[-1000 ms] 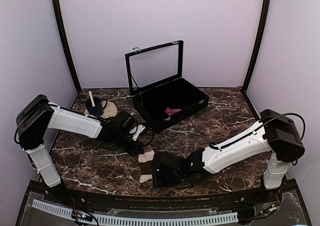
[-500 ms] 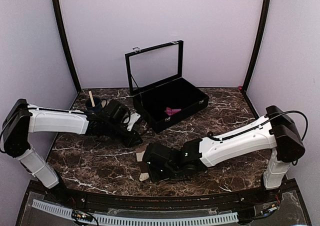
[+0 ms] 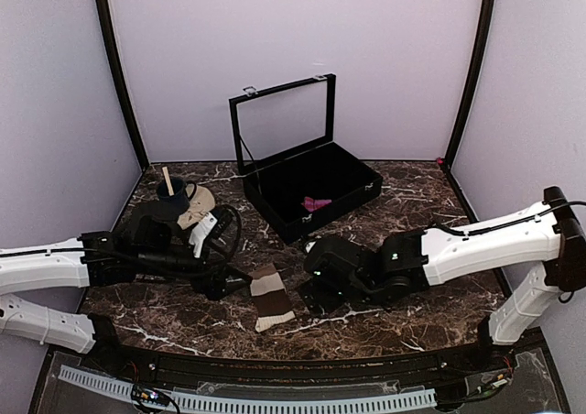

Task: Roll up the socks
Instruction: Rotate the sock at the center of the board, then roll the sock at the center of the board.

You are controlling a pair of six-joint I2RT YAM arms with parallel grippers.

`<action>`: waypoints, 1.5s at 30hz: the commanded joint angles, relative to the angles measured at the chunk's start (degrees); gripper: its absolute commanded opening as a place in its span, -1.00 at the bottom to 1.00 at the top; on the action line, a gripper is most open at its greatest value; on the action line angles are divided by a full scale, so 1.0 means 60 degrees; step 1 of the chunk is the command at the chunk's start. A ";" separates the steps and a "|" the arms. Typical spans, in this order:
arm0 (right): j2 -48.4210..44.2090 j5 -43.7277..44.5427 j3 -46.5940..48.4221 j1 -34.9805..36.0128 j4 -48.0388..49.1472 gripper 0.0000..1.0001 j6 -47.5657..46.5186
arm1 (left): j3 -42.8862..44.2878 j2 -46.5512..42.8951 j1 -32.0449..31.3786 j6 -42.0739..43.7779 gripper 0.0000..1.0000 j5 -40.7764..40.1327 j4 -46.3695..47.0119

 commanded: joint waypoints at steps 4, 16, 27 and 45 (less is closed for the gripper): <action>-0.2307 0.2656 -0.1067 -0.0587 0.1384 0.99 -0.0382 | -0.0199 -0.2286 -0.0010 -0.0885 0.97 -0.0727 0.0499; -0.4024 0.1370 -0.2766 -0.1989 0.3491 0.52 -0.2164 | 0.0482 -0.0476 -0.0614 -0.1346 0.78 -0.1818 -0.0982; -0.2626 0.0883 -0.1578 -0.2012 0.1233 0.51 -0.1166 | 0.1100 0.1002 -0.3545 0.0424 0.59 -0.5624 -0.2509; -0.2195 -0.0352 -0.1703 -0.2009 0.1646 0.49 -0.0877 | 0.1816 0.3843 -0.5364 0.2482 0.52 -0.7566 -0.1908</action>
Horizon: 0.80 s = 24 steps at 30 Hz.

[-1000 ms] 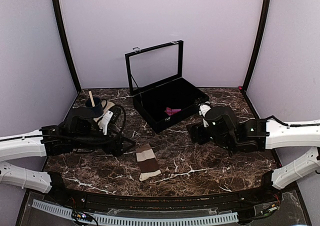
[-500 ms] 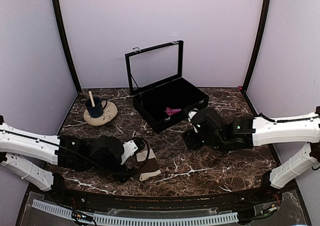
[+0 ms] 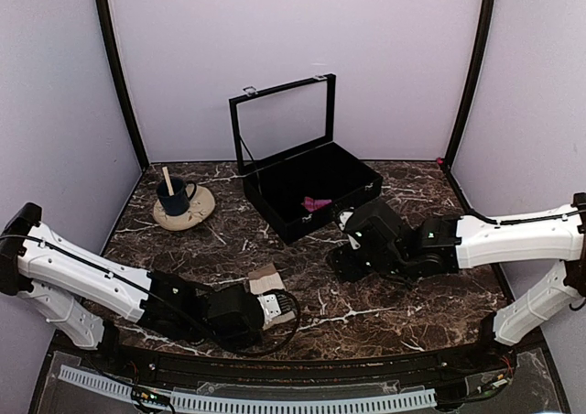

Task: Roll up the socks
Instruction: Roll the sock at the center of the board.

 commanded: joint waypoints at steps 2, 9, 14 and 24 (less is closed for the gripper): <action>-0.0129 -0.0066 -0.0049 -0.0048 0.0221 0.50 0.0044 | 0.0206 0.0606 -0.0039 0.0983 0.52 -0.0325 0.0680; -0.0687 -0.0046 -0.0217 -0.0037 0.0107 0.51 0.0064 | 0.0453 0.1428 -0.0046 0.1490 0.52 -0.0219 0.1358; -0.1029 -0.0095 -0.0347 -0.0041 -0.0002 0.52 0.0098 | 0.0607 0.1866 -0.0031 0.1702 0.51 -0.0203 0.1380; -0.1381 -0.0200 -0.0565 -0.0041 0.0062 0.53 0.0021 | 0.0896 0.2357 -0.0024 0.1165 0.30 -0.0108 0.0620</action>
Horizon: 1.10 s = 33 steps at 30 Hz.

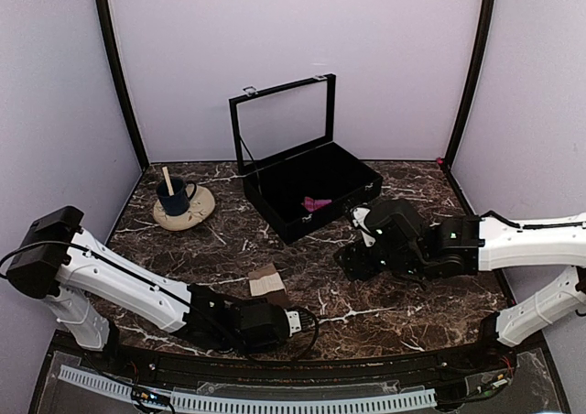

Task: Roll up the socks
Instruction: Roll the sock at the center of the board.

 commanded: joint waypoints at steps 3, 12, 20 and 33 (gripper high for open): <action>-0.0176 -0.0131 -0.0073 -0.0037 0.0199 0.53 -0.0119 | 0.0401 0.0179 -0.0028 -0.0463 0.25 -0.0019 -0.0713; -0.0026 -0.0259 -0.0017 -0.0054 0.0368 0.53 -0.0409 | 0.0466 0.0223 0.0456 -0.0692 0.03 0.0585 -0.1087; 0.0116 -0.0299 0.0066 -0.0146 0.0427 0.54 -0.0650 | 0.0527 0.0189 0.1017 -0.0455 -0.01 0.1353 -0.1231; 0.0364 -0.0372 0.0171 -0.0340 0.0710 0.54 -0.0924 | 0.0711 0.0484 0.1702 -0.0201 -0.11 0.2936 -0.1558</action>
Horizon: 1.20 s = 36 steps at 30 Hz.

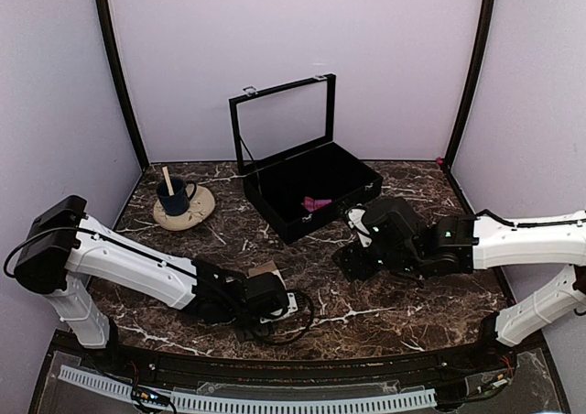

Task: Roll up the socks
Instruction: Roll the sock at the center of the board.

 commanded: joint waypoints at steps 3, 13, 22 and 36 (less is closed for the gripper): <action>0.0205 -0.0084 0.0203 -0.0157 0.0596 0.54 -0.0215 | 0.0184 0.0343 0.0372 0.0244 -0.23 0.1321 -0.0616; 0.0402 -0.0185 0.0304 -0.0322 0.0717 0.53 -0.0415 | 0.0395 0.0520 0.0668 0.0455 -1.00 0.1712 -0.0933; 0.0619 -0.0368 0.0418 -0.0415 0.0719 0.53 -0.0554 | 0.0997 0.0439 0.0947 0.0204 -1.00 0.2342 -0.1680; 0.0856 -0.0915 -0.0099 -0.0415 0.1431 0.53 -0.0878 | 0.1604 0.0479 0.3384 -0.0895 -0.99 0.7985 -0.2667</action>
